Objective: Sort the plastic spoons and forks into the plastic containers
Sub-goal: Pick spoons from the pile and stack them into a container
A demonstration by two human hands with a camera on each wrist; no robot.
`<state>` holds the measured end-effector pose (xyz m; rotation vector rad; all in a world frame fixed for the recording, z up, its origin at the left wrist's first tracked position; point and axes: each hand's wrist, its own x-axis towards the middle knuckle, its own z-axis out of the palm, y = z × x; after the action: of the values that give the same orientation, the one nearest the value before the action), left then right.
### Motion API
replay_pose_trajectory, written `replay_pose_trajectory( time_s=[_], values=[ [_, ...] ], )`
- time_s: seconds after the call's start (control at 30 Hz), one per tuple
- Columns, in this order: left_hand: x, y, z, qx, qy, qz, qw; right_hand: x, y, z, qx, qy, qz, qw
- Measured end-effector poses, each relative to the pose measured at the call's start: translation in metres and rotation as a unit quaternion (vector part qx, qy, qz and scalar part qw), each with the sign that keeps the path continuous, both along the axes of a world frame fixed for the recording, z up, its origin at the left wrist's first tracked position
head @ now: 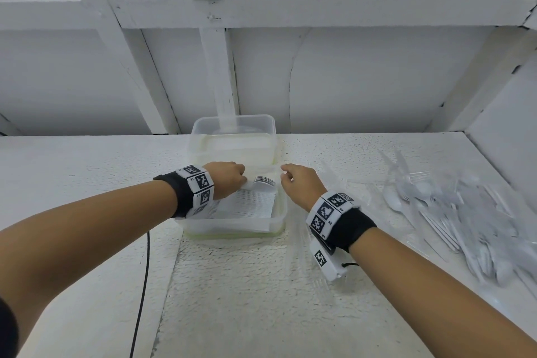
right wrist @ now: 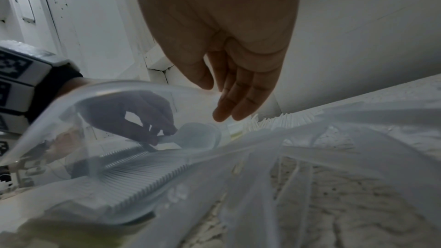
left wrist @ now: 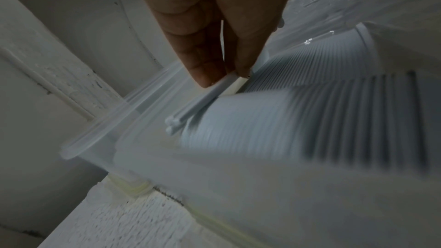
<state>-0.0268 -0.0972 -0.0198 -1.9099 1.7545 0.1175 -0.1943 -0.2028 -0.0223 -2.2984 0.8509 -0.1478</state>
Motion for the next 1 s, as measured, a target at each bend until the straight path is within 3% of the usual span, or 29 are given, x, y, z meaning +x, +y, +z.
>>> replay_pose_trajectory(
  time_s=[0.2, 0.33, 0.5, 0.6, 0.77, 0.9, 1.0],
  values=[
    [0.001, 0.003, 0.007, -0.007, 0.011, 0.046, 0.999, -0.003, -0.002, 0.000, 0.026, -0.014, -0.002, 1.000],
    [0.000, 0.009, 0.017, -0.041, 0.074, 0.105, 0.991, -0.006, -0.001, 0.001, 0.040, -0.020, -0.002, 0.999],
    [-0.014, 0.020, 0.046, -0.160, 0.176, 0.169, 0.956, -0.027, -0.008, 0.010, 0.053, -0.030, 0.000, 0.998],
    [-0.037, 0.013, 0.068, -0.189, 0.231, 0.169, 0.939, -0.051, -0.024, 0.022, 0.030, -0.017, 0.024, 0.999],
    [-0.103, -0.037, 0.082, -0.181, 0.286, 0.106, 0.935, -0.107, -0.065, 0.031, -0.007, 0.025, 0.000, 1.000],
    [-0.157, -0.096, 0.062, -0.177, 0.314, 0.081, 0.929, -0.158, -0.097, 0.024, -0.030, 0.062, -0.059, 0.996],
    [-0.187, -0.144, 0.032, -0.154, 0.325, 0.111, 0.926, -0.189, -0.111, 0.016, -0.041, 0.082, -0.089, 0.992]
  ],
)
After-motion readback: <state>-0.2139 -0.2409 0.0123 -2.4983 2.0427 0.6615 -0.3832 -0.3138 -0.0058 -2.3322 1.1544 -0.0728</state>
